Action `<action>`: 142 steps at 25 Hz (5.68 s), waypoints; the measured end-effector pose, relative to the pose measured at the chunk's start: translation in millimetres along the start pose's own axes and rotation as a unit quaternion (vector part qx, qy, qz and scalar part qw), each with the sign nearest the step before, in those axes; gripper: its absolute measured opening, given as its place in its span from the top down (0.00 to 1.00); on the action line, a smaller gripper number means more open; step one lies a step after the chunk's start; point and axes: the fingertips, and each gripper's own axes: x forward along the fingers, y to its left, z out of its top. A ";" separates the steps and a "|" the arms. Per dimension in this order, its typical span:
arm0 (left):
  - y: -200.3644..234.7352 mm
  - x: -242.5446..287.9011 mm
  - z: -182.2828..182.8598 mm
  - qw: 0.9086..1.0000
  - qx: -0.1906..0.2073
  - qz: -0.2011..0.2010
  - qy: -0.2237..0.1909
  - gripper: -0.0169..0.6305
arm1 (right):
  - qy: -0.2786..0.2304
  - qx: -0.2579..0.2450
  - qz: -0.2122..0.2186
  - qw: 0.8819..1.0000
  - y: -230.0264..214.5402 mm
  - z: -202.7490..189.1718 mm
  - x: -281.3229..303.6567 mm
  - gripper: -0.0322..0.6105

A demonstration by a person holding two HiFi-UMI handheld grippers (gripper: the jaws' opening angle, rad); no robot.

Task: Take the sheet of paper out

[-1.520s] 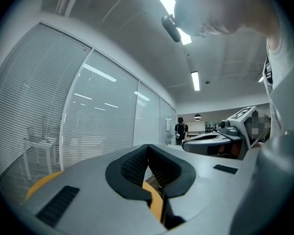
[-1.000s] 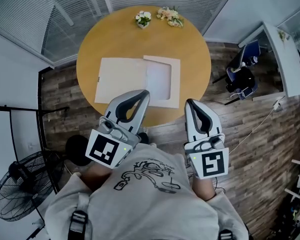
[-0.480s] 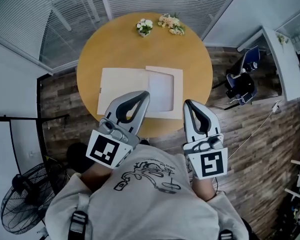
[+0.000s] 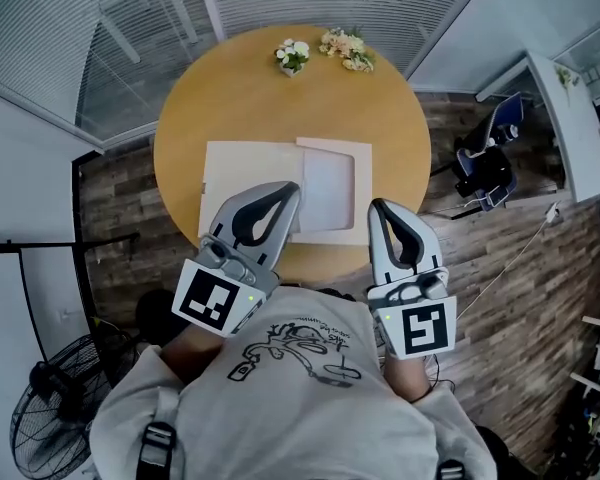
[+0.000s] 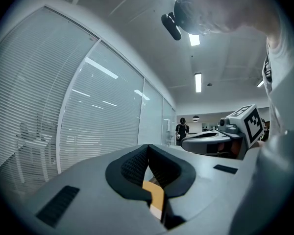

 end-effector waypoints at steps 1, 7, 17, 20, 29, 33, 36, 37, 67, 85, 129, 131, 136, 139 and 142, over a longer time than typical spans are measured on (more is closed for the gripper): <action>2.0 0.6 -2.1 1.000 0.000 0.000 0.001 0.94 | 0.001 0.000 0.000 1.000 0.4 -1.6 1.7 0.94; 8.8 5.0 -10.4 1.000 -0.005 -0.003 0.008 0.94 | 0.006 -0.003 -0.002 1.000 -1.7 -5.2 7.7 0.94; 25.5 32.3 -104.5 0.992 -0.071 -0.037 0.093 0.86 | 0.015 -0.005 -0.005 1.000 -8.3 -14.8 18.6 0.94; 33.7 37.8 -141.8 0.989 -0.078 -0.033 0.125 0.84 | 0.017 -0.005 -0.004 1.000 -9.0 -14.5 21.7 0.94; 48.7 51.3 -235.8 0.976 -0.093 -0.025 0.196 0.80 | 0.022 -0.012 -0.010 1.000 -14.6 -12.3 24.9 0.94; 50.8 55.9 -277.1 0.966 -0.101 -0.026 0.237 0.78 | 0.021 -0.015 -0.011 1.000 -15.1 -10.6 25.8 0.94; 51.3 57.2 -304.6 0.958 -0.104 -0.027 0.264 0.77 | 0.023 -0.015 -0.013 1.000 -15.5 -11.0 25.6 0.94; 51.6 57.8 -312.5 0.956 -0.107 -0.026 0.271 0.77 | 0.024 -0.015 -0.013 1.000 -15.9 -11.5 25.5 0.94; 61.9 78.2 -473.4 0.893 -0.135 -0.005 0.428 0.69 | 0.040 0.000 -0.020 0.999 -32.8 -29.5 30.4 0.94; 63.6 93.2 -516.1 0.874 -0.144 0.007 0.464 0.64 | 0.054 0.008 -0.026 0.998 -42.1 -42.7 38.8 0.94; 55.6 87.7 -449.8 0.905 -0.159 -0.009 0.394 0.94 | 0.039 -0.002 -0.033 0.999 -26.5 -29.3 18.0 0.94; 54.9 86.2 -445.3 0.907 -0.161 -0.009 0.390 0.94 | 0.038 -0.002 -0.033 0.999 -24.5 -28.9 16.7 0.94; 54.7 85.8 -431.8 0.910 -0.164 -0.012 0.380 0.94 | 0.037 -0.001 -0.033 0.999 -22.9 -25.4 16.6 0.94; 55.0 84.1 -425.0 0.913 -0.162 -0.013 0.374 0.94 | 0.036 -0.002 -0.033 0.999 -21.2 -23.7 16.4 0.94; 55.6 81.1 -421.0 0.915 -0.157 -0.013 0.370 0.94 | 0.034 -0.003 -0.032 0.999 -18.8 -23.6 15.8 0.94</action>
